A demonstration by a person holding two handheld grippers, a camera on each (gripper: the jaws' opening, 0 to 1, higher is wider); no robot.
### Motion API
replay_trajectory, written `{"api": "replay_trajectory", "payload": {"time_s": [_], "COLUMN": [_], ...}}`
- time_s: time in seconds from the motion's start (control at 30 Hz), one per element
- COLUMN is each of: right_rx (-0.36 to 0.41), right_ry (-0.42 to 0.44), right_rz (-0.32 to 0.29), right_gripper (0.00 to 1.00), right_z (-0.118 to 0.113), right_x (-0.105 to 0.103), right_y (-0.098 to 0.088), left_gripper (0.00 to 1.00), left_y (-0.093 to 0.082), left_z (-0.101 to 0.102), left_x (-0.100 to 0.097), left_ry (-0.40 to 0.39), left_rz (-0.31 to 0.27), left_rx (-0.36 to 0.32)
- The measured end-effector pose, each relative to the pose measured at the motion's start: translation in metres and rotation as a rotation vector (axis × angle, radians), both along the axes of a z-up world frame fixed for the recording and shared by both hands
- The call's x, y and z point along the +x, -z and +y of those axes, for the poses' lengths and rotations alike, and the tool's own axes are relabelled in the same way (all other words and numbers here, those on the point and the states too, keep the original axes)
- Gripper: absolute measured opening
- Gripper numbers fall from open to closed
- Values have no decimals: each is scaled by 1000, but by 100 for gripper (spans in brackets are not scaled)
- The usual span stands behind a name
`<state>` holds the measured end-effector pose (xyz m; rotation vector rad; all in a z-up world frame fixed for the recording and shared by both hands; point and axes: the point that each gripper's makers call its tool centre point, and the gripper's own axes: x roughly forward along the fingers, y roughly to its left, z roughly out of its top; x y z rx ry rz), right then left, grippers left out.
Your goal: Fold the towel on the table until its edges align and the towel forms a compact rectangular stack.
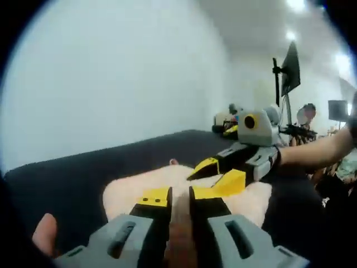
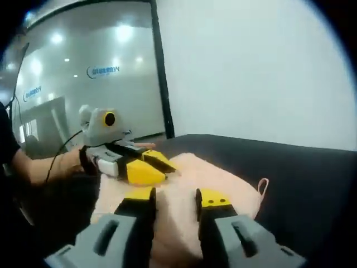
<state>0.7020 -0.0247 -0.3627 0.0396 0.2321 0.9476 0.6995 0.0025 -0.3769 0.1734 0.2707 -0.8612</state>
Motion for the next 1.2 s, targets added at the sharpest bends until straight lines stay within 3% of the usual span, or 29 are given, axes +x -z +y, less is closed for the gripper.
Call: {"api": "replay_trajectory", "payload": {"time_s": [0.07, 0.17, 0.33, 0.47, 0.53, 0.57, 0.73, 0.83, 0.9, 1.0, 1.07, 1.1, 1.13, 1.17, 1.2], "right_rx": [10, -1, 10, -8, -7, -9, 0, -5, -8, 69, 140, 176, 178, 160, 203], "right_ry": [7, 8, 3, 12, 12, 14, 11, -20, -35, -45, -10, 23, 70, 91, 120], "right_rz": [15, 14, 63, 29, 28, 22, 13, -74, -145, -261, -216, -176, -122, -56, 20], "right_gripper": [22, 22, 21, 20, 20, 20, 20, 21, 22, 29, 34, 33, 33, 33, 33], "right_z": [3, 5, 6, 7, 6, 6, 6, 6, 6, 2, -8, -16, -25, -34, -39], "right_x": [-2, -3, -4, -5, -5, -5, -18, -21, -26, -26, -17, -13, -11, -14, -18], "right_y": [9, 9, 12, 15, 14, 14, 11, 3, -5, -29, -40, -45, -49, -53, -62], "left_gripper": [14, 14, 9, 7, 7, 7, 7, 7, 8, 10, 15, 18, 24, 32, 35], "left_y": [-7, -1, 1, 4, 2, 1, -1, -3, -7, -14, -15, -17, -22, -34, -44], "left_z": [-1, 8, 9, 10, 8, 4, 1, 0, -1, 4, 6, 13, 22, 31, 40], "left_x": [0, -5, -12, -6, -8, -19, -21, -17, -14, -6, -10, -17, -17, -18, -20], "left_ry": [-1, -18, -32, -44, -37, -26, -13, 5, 18, 17, 45, 47, -14, -44, -60], "left_rz": [-44, 21, 56, 42, 39, 37, 26, 0, -54, -25, -2, 62, 162, 137, 129], "left_rx": [-77, -174, -183, -170, -170, -169, -177, -186, -182, -214, -189, -170, -189, -135, -85]}}
